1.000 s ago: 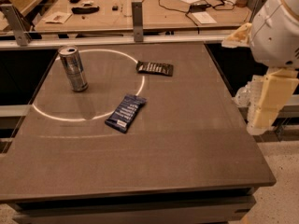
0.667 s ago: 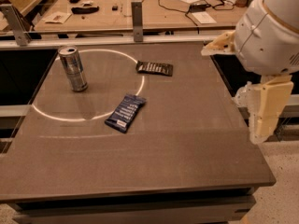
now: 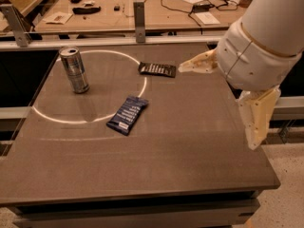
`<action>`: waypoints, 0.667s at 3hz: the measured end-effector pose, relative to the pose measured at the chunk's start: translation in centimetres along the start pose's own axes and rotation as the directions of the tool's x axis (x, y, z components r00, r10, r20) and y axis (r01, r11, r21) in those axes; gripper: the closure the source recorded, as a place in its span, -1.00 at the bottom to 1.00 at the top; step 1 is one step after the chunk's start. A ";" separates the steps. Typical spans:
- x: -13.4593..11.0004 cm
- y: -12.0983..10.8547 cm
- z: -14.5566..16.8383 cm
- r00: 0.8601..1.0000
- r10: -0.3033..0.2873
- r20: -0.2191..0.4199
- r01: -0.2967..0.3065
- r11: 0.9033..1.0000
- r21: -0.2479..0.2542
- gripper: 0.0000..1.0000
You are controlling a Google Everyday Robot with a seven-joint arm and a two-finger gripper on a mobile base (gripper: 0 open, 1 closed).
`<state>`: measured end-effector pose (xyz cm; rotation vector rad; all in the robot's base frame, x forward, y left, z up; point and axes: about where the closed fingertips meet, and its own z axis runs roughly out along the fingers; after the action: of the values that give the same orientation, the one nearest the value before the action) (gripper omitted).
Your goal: Pick rxbar blueberry
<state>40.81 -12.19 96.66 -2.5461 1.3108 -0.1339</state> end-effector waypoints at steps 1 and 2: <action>-0.4 -1.4 2.2 0.998 -0.062 0.009 0.062 0.998 -0.004 -1.00; -0.4 -1.4 2.1 0.998 -0.063 0.009 0.063 0.998 -0.003 -1.00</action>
Offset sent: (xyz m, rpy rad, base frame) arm 0.0108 0.0130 -0.0135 -0.0075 -0.0043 0.0547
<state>42.13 -10.60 95.03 -2.5890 1.2300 -0.1331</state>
